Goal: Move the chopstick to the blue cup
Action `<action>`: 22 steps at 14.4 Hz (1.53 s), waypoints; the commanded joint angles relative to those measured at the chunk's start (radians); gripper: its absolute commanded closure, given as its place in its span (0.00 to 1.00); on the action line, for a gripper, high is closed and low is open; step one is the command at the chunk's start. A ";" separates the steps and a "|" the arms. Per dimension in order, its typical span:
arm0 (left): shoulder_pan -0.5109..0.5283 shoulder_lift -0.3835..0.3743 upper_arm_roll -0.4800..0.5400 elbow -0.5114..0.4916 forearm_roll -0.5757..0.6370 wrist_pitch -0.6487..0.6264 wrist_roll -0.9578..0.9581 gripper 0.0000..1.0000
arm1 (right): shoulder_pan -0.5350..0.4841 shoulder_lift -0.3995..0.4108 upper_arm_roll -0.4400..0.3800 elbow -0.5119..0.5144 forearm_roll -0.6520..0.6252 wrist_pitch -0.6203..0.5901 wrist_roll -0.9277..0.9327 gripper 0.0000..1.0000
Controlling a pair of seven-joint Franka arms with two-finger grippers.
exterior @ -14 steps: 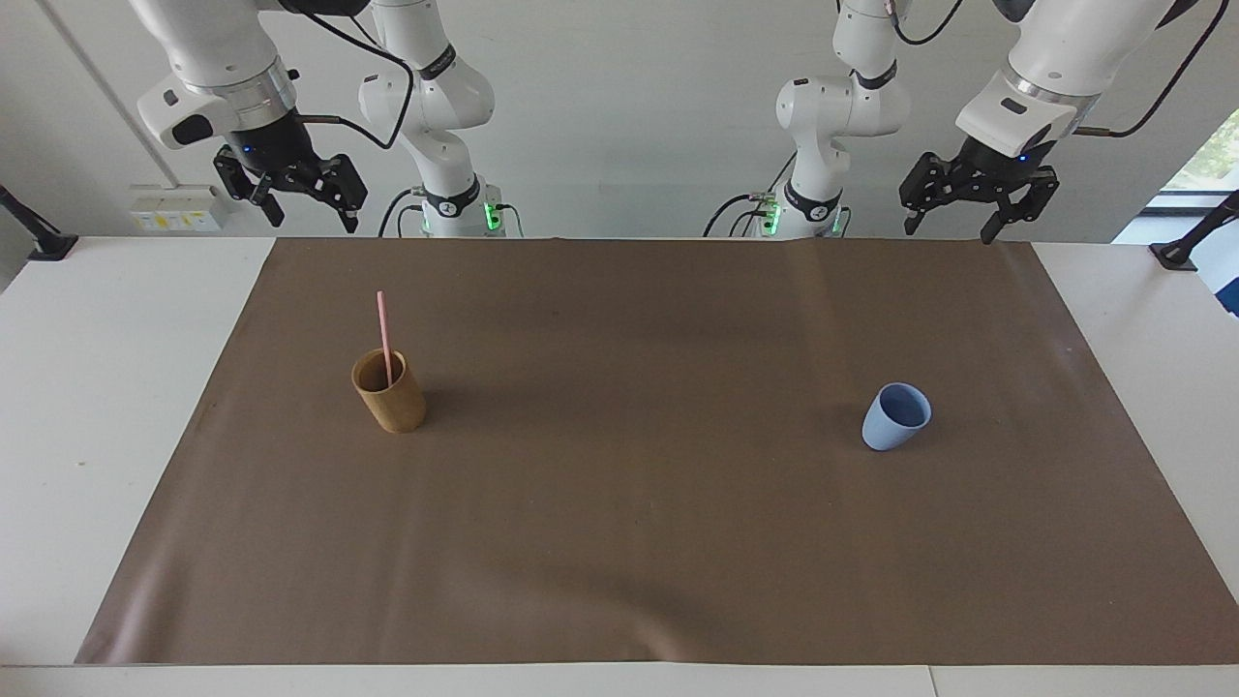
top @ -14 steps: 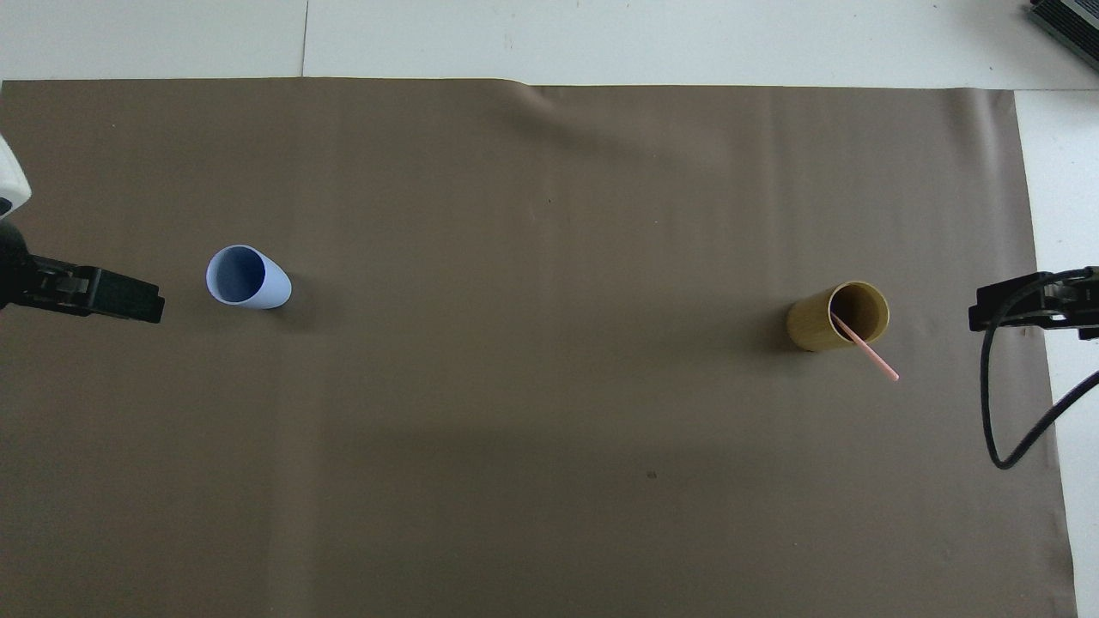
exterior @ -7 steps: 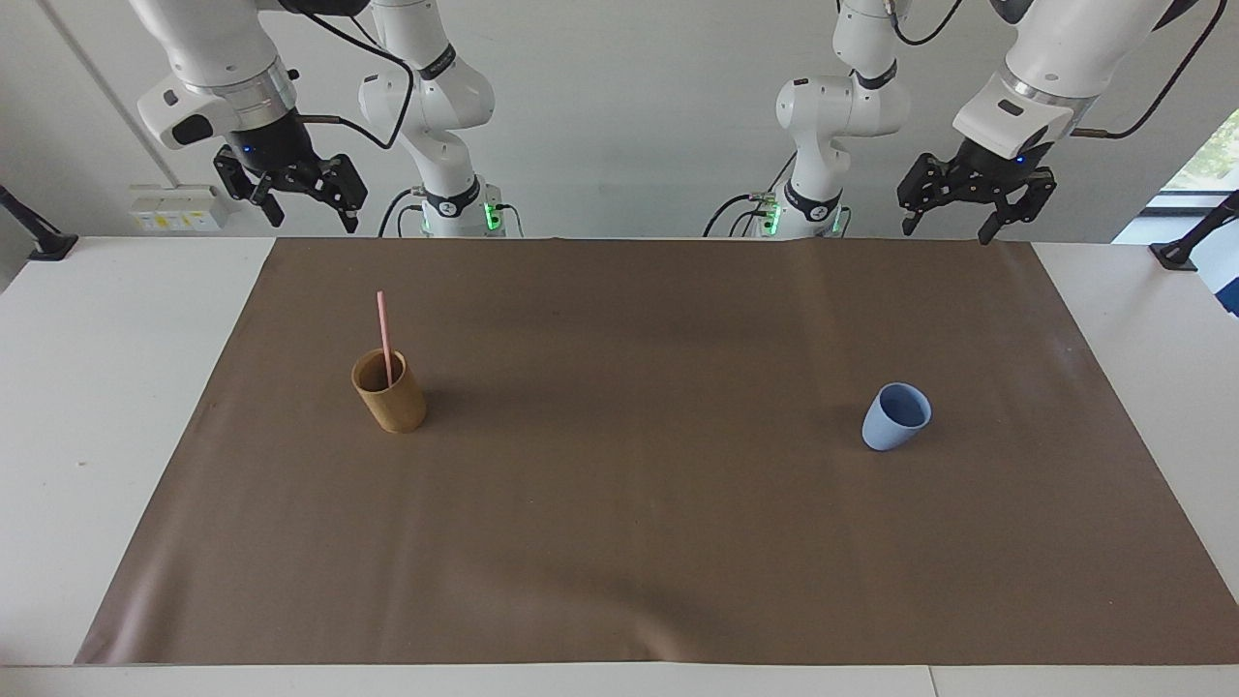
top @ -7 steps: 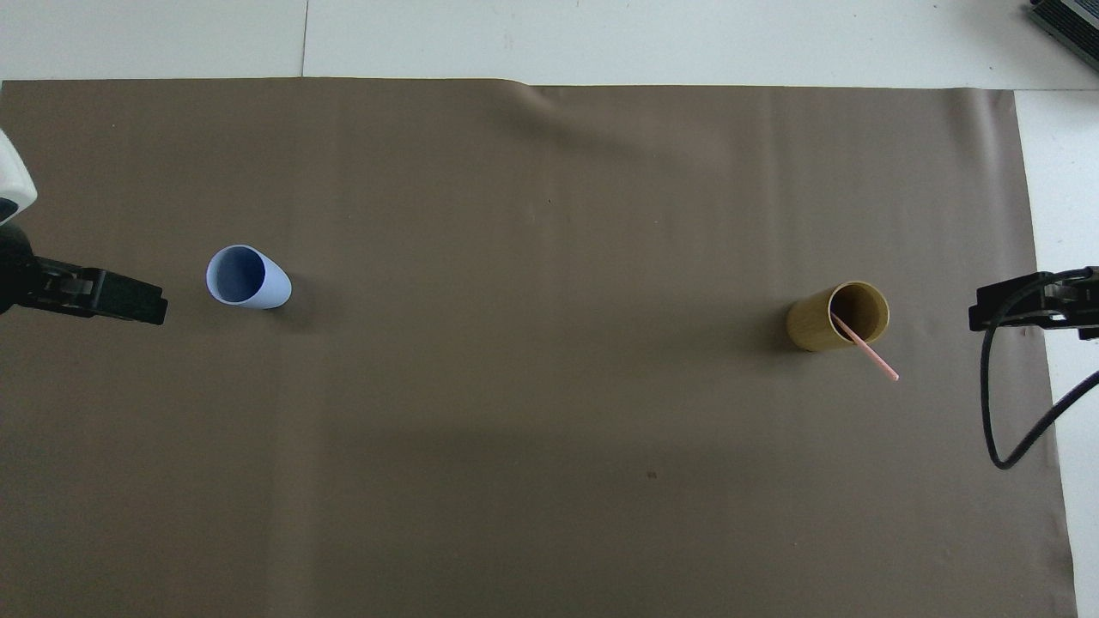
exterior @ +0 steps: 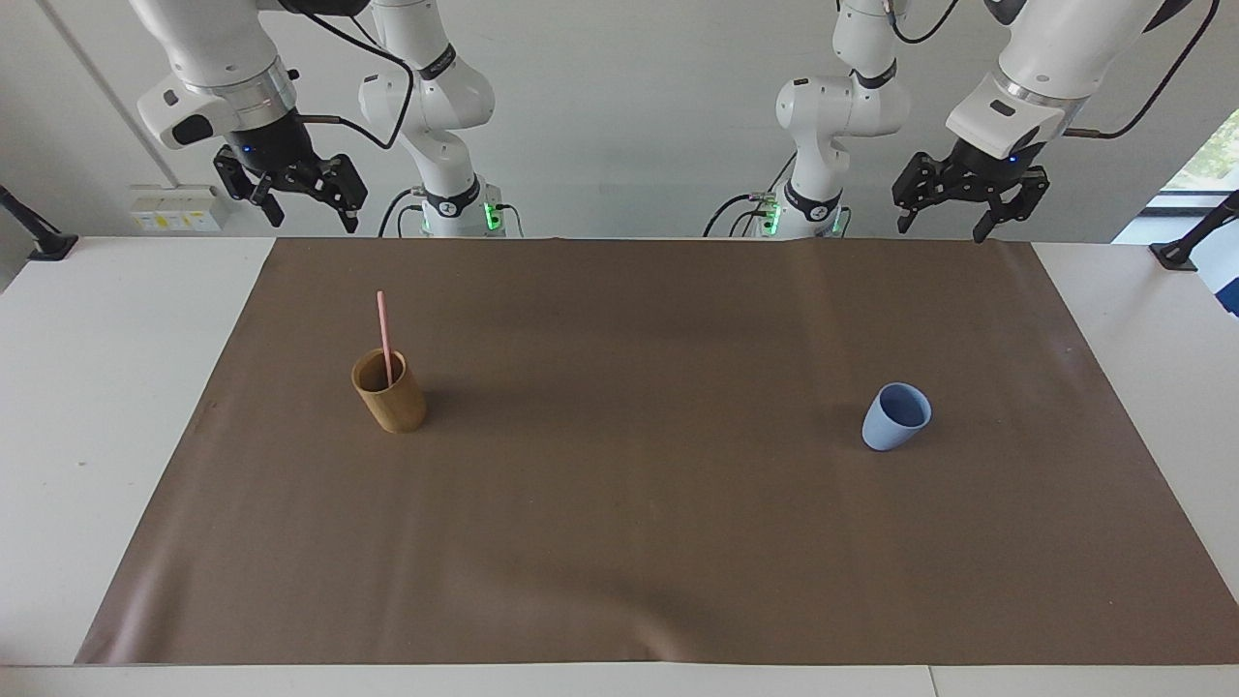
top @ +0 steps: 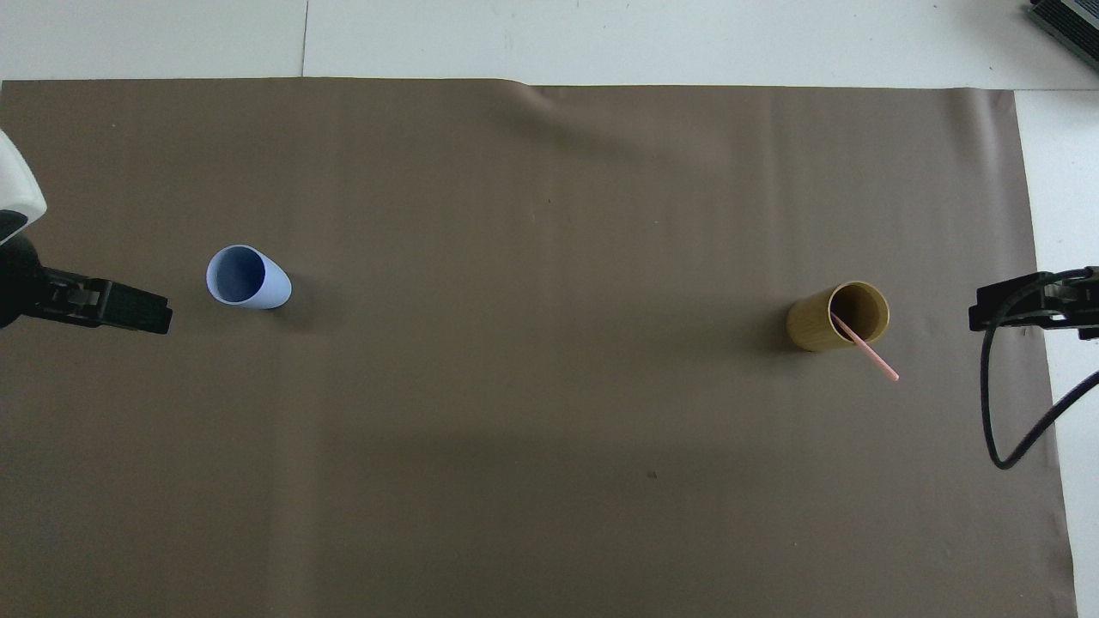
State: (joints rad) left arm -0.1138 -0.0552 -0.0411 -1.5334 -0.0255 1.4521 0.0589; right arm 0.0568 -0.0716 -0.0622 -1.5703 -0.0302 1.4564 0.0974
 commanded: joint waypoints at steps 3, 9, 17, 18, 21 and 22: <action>-0.009 -0.031 0.004 -0.036 0.012 0.005 -0.005 0.00 | -0.011 -0.005 0.002 -0.001 0.019 -0.007 0.016 0.00; -0.009 -0.031 0.004 -0.036 0.012 0.005 -0.004 0.00 | -0.011 -0.005 0.002 -0.001 0.019 -0.007 0.016 0.00; 0.002 -0.031 0.004 -0.120 0.004 0.144 -0.001 0.00 | -0.011 -0.005 0.002 -0.001 0.019 -0.007 0.016 0.00; 0.002 -0.028 0.004 -0.143 0.004 0.175 -0.001 0.00 | -0.011 -0.005 0.002 -0.001 0.021 -0.007 0.016 0.00; 0.022 -0.018 0.007 -0.264 0.004 0.336 0.010 0.00 | -0.011 -0.005 0.002 -0.001 0.019 -0.007 0.016 0.00; 0.037 -0.015 0.007 -0.298 0.004 0.393 0.027 0.00 | -0.011 -0.005 0.002 -0.001 0.021 -0.007 0.016 0.00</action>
State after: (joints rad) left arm -0.1063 -0.0517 -0.0323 -1.7304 -0.0256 1.7330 0.0610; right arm 0.0568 -0.0716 -0.0622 -1.5703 -0.0302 1.4564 0.0974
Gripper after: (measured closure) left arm 0.000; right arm 0.000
